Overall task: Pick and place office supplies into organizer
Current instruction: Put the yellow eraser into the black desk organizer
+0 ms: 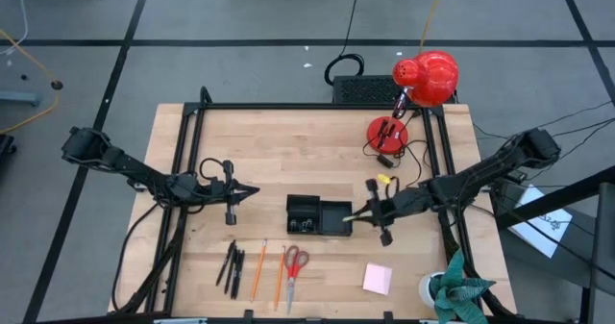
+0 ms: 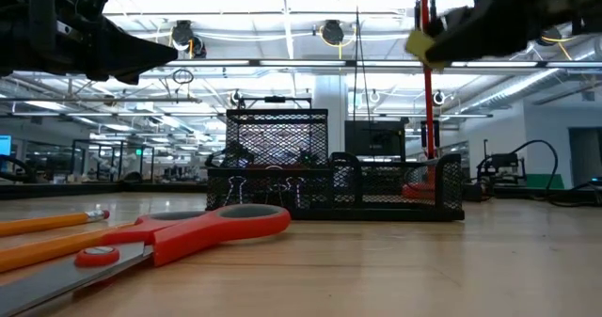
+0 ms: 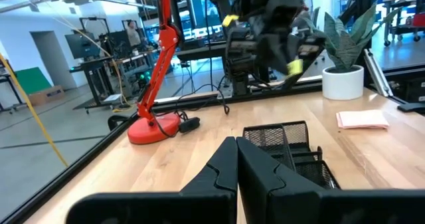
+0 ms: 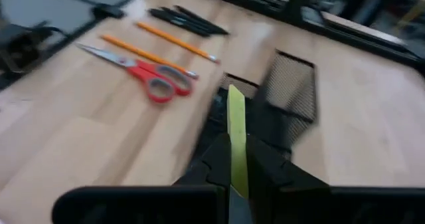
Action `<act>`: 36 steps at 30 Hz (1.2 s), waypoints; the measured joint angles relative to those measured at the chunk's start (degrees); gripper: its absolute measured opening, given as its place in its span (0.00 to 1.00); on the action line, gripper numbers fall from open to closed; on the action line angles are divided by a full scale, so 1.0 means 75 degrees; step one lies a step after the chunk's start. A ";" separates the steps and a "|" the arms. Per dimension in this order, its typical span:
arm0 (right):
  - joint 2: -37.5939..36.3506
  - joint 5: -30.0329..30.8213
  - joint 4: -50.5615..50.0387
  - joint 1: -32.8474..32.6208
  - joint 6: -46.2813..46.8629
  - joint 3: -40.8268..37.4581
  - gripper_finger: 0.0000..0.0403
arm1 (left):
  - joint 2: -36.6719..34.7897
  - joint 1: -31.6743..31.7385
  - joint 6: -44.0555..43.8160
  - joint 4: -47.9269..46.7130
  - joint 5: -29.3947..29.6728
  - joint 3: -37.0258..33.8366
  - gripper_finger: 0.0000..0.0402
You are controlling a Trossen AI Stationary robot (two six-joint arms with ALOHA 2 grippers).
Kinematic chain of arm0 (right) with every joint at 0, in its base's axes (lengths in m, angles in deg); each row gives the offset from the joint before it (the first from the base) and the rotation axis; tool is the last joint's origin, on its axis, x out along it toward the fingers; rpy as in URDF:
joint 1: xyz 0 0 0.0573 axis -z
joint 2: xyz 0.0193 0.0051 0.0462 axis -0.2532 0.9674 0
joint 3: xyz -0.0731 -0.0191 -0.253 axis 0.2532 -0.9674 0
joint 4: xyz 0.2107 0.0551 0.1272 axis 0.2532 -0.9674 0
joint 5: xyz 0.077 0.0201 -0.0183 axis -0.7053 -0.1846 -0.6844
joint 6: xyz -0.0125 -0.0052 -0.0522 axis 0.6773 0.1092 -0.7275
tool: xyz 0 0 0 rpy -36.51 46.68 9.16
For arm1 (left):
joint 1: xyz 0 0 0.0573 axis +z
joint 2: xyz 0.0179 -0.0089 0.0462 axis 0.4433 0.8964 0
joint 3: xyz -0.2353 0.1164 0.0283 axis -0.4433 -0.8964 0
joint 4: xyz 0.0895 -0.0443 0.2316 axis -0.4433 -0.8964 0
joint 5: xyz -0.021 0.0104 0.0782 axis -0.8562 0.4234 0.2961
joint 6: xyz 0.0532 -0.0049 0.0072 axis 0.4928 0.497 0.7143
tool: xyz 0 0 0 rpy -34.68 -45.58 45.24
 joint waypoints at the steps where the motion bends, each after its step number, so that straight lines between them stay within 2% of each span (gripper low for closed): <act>1: -0.0106 0.0169 0.0198 0.0031 0.0083 -0.0244 0.03 | 0.0000 -0.0003 0.0008 -0.0005 0.0000 0.0000 0.01; 6: -0.0405 0.0735 0.0952 0.0060 0.0226 -0.1066 0.03 | 0.0000 -0.0003 0.0008 0.0000 0.0003 -0.0003 0.01; 12: -0.0441 0.0723 0.1817 0.0063 0.0421 -0.1646 0.03 | 0.0000 -0.0002 0.0017 -0.0003 0.0089 -0.0003 0.01; 26: -0.0439 0.0688 0.2105 0.0049 0.0675 -0.1694 0.03 | 0.0000 -0.0003 0.0011 -0.0003 0.0134 -0.0003 0.01; 29: -0.0419 0.0421 0.2399 0.0047 0.0704 -0.1694 0.03 | 0.0000 -0.0003 0.0011 -0.0005 0.0134 -0.0003 0.01; 36: 0.0371 0.0240 0.3384 -0.0059 0.0443 -0.1523 0.03 | 0.0000 0.0000 0.0008 0.0003 0.0195 -0.0003 0.01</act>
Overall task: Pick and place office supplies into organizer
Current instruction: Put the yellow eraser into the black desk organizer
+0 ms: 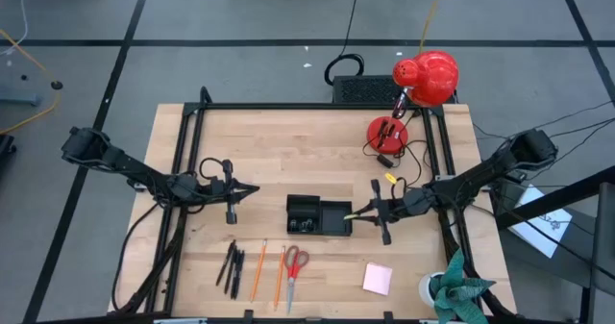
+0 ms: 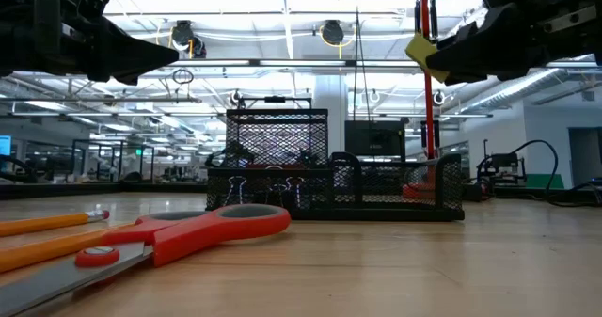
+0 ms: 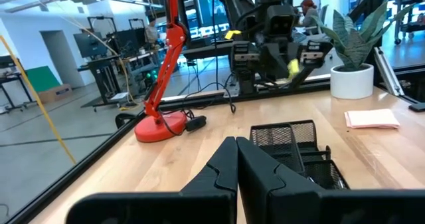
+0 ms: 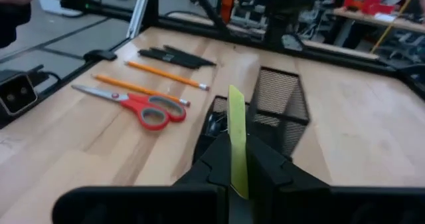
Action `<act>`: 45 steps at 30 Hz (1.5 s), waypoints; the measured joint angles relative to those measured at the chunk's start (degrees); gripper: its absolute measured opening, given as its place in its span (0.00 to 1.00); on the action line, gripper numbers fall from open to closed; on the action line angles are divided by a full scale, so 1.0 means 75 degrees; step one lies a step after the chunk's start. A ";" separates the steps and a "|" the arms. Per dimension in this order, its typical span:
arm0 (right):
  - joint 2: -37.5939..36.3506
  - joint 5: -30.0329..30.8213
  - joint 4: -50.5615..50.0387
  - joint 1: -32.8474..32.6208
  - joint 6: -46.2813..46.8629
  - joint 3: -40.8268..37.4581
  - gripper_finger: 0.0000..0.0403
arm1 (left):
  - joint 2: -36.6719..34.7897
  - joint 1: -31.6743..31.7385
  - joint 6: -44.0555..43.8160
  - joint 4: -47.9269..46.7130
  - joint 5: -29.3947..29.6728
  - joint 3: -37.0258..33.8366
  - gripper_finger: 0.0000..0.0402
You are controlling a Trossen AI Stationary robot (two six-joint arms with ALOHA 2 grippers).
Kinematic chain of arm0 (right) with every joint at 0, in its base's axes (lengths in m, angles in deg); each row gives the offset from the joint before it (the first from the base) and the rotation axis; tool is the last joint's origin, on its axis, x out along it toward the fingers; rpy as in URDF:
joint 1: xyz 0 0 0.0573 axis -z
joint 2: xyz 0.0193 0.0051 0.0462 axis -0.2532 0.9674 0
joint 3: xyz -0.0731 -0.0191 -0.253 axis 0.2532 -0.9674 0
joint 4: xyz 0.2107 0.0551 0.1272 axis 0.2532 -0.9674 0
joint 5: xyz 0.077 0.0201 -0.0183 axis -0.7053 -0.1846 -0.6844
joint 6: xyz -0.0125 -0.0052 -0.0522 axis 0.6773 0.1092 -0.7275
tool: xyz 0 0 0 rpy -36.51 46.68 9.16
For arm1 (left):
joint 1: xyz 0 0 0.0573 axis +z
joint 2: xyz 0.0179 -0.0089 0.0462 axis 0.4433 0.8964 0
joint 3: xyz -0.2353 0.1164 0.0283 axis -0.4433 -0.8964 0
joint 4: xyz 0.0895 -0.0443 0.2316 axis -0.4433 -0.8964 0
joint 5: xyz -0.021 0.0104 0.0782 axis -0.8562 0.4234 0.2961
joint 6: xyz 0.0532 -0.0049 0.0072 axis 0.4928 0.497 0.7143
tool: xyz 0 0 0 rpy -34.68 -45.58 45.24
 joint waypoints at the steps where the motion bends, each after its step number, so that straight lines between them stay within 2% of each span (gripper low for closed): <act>1: 0.0147 -0.0127 -0.0010 0.0003 0.0002 0.0109 0.03 | 0.0000 0.0000 0.0000 0.0000 0.0003 0.0000 0.01; 14: 0.2926 -0.0309 -0.0148 0.0167 -0.0380 0.2657 0.05 | 0.0000 -0.0002 -0.0003 0.0006 0.0003 0.0000 0.01; 24: 0.4263 -0.0367 -0.1250 0.0588 0.0104 0.3957 0.03 | 0.0000 -0.0003 -0.0004 0.0020 0.0003 0.0000 0.01; 33: 0.4978 -0.0744 -0.1444 0.0725 0.0197 0.4433 0.04 | 0.0000 -0.0003 -0.0006 0.0029 0.0000 0.0000 0.01; 45: 0.5025 -0.0735 -0.1473 0.0781 0.0720 0.4433 0.05 | 0.0000 0.0000 -0.0003 0.0026 0.0003 0.0000 0.01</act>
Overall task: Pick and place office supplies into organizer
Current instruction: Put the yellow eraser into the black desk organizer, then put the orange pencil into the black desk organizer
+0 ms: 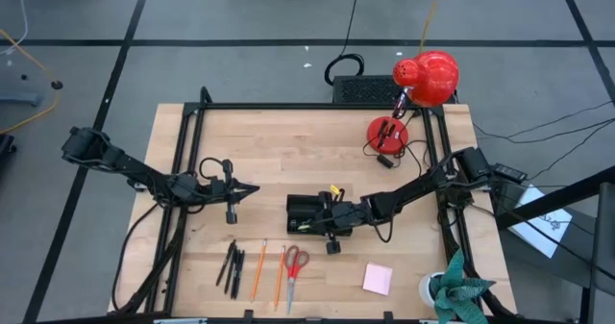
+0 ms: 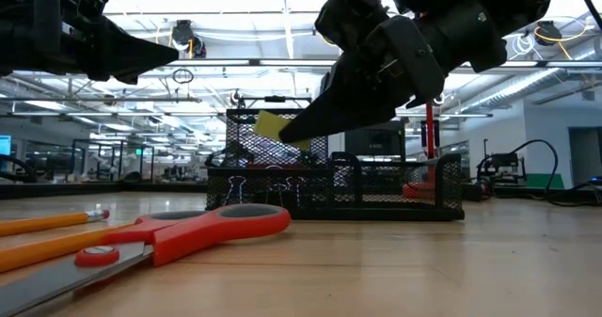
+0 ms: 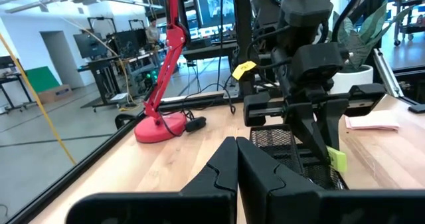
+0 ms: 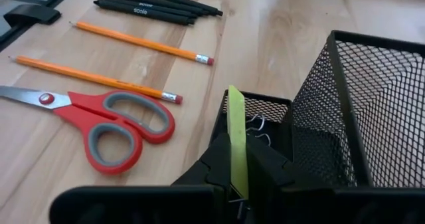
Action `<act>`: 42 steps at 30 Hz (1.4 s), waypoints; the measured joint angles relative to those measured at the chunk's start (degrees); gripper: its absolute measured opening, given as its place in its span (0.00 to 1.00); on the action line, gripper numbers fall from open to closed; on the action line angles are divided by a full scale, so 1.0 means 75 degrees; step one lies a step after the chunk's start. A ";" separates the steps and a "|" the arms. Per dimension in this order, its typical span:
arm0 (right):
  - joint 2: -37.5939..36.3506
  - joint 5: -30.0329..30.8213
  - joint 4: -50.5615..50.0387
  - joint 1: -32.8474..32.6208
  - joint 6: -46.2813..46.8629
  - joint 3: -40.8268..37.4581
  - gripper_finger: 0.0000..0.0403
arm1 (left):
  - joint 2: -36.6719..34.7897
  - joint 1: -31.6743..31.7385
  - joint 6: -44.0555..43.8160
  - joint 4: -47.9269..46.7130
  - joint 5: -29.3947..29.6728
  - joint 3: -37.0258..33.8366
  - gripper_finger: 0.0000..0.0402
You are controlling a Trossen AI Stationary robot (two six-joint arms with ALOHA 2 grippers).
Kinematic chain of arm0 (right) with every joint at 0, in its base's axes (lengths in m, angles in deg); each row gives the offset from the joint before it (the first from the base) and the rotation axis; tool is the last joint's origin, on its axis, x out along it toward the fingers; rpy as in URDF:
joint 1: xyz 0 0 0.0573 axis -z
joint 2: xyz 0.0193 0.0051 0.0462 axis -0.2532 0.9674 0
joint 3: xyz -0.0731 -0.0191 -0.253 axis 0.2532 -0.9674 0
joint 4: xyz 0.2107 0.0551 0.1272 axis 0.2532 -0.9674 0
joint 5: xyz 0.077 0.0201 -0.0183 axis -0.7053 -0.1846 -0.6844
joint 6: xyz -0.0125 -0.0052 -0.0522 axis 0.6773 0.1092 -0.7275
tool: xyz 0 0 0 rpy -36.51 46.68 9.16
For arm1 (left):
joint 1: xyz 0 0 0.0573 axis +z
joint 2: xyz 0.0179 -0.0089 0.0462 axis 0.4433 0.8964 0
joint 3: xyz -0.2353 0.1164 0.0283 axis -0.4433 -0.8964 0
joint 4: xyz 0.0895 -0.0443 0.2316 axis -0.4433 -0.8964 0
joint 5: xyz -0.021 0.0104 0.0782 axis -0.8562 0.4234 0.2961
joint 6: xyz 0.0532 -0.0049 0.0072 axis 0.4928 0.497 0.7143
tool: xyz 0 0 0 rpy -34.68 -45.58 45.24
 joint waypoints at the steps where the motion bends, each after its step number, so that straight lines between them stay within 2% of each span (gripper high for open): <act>1: 0.0000 0.0002 -0.0009 0.0000 0.0031 0.0000 0.05 | 0.0000 0.0000 0.0000 0.0000 0.0000 0.0000 0.01; 8: 0.0000 0.0012 -0.0130 0.0000 0.0310 0.0000 0.09 | 0.0000 -0.0002 0.0000 0.0000 0.0000 0.0000 0.01; 25: -0.0009 0.0121 -0.0732 0.0054 0.0884 0.0000 0.11 | 0.0000 -0.0001 -0.0001 -0.0002 0.0000 0.0000 0.01; 34: -0.0006 0.0000 -0.0253 0.0061 0.0712 -0.0009 0.22 | 0.0000 -0.0003 0.0000 0.0000 0.0000 0.0000 0.01; 42: -0.0013 0.0000 0.0586 0.0023 0.0424 -0.0008 0.27 | 0.0000 -0.0002 0.0003 -0.0002 0.0000 0.0000 0.01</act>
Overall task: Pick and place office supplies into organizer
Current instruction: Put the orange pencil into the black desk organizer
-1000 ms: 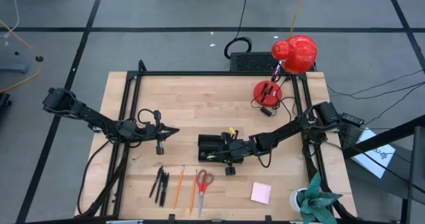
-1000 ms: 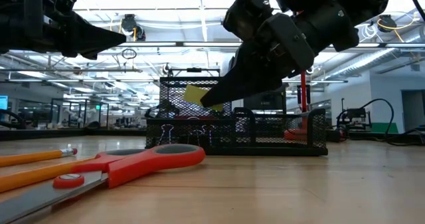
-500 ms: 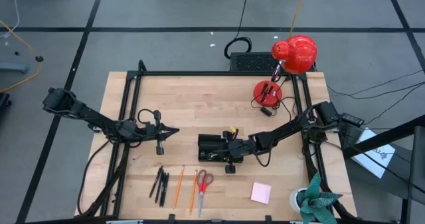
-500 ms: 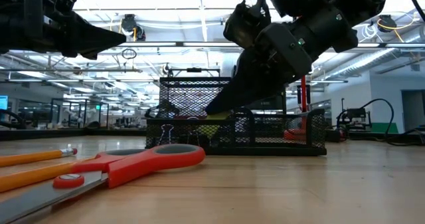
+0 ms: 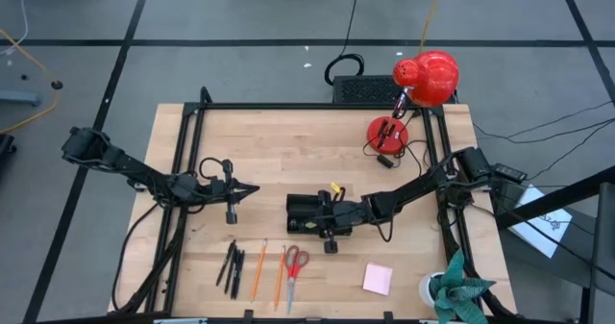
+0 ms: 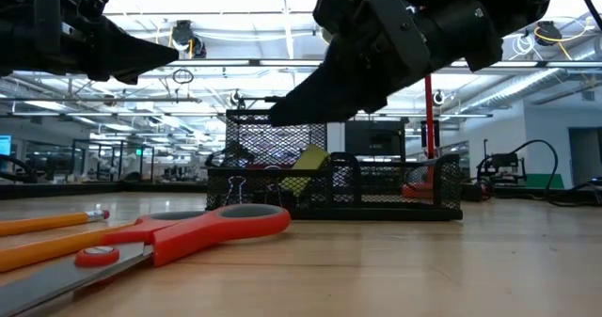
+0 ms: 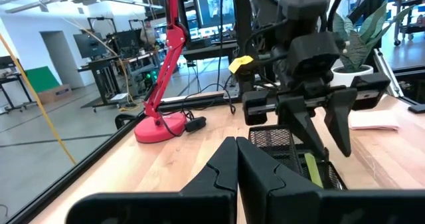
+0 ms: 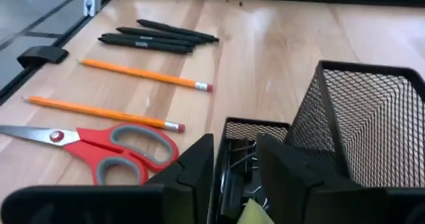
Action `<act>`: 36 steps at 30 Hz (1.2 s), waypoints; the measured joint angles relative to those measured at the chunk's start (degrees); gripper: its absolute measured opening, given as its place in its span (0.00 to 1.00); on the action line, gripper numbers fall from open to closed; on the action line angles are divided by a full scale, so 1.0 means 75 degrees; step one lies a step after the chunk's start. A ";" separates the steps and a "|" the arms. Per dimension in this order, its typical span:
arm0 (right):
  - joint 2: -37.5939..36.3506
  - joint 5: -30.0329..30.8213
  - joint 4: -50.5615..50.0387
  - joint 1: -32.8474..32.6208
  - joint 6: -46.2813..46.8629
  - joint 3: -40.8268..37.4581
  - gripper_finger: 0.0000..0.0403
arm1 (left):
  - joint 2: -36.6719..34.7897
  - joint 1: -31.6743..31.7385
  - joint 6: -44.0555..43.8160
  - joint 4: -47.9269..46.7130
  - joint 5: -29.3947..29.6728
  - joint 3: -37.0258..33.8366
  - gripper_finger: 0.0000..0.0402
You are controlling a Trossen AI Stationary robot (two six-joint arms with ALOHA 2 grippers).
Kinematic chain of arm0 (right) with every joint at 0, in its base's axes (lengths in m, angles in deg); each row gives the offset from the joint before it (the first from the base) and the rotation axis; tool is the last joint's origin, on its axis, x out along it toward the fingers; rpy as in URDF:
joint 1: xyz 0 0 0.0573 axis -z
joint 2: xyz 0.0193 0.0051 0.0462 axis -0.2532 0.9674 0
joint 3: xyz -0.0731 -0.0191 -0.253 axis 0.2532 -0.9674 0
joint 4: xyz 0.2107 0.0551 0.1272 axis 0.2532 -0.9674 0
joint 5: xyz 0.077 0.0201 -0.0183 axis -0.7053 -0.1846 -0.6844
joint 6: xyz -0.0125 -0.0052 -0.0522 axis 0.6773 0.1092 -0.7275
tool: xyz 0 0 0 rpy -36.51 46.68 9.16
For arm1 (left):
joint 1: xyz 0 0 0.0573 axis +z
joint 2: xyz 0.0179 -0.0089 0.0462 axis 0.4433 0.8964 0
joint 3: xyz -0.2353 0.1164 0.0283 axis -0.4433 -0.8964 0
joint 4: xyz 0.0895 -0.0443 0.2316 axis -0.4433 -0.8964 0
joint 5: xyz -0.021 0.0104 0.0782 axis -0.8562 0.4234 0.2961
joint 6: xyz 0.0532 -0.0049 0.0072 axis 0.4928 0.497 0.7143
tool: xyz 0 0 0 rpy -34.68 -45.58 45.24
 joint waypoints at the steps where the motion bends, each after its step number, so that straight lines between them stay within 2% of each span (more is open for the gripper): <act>1: -0.0044 0.0000 -0.0051 0.0000 -0.0079 0.0000 0.27 | 0.0000 0.0002 0.0000 0.0001 0.0000 0.0000 0.01; 8: -0.0661 0.0068 -0.1041 -0.0146 -0.0200 0.0000 0.19 | 0.0000 -0.0001 -0.0136 -0.0010 -0.0003 0.0000 0.01; 16: -0.1392 0.0665 -0.2480 -0.0546 -0.0794 0.0000 0.01 | 0.0000 -0.0001 0.0136 -0.0015 0.0000 0.0000 0.01; 18: -0.1509 0.0839 -0.2615 -0.0650 -0.1098 0.0002 0.02 | 0.0000 -0.0001 0.0149 -0.0015 -0.0002 0.0000 0.01; 21: -0.1581 0.0589 -0.2795 -0.0879 -0.1410 0.0002 0.02 | 0.0000 -0.0001 0.0135 -0.0013 -0.0002 0.0000 0.01; 26: -0.1640 0.0612 -0.2675 -0.1234 -0.1568 0.0000 0.00 | -0.0002 -0.0001 0.0133 -0.0013 0.0000 0.0000 0.01; 36: -0.2127 0.0618 -0.2155 -0.1180 -0.1693 -0.0175 0.00 | 0.0000 -0.0001 -0.0004 -0.0001 0.0000 0.0000 0.01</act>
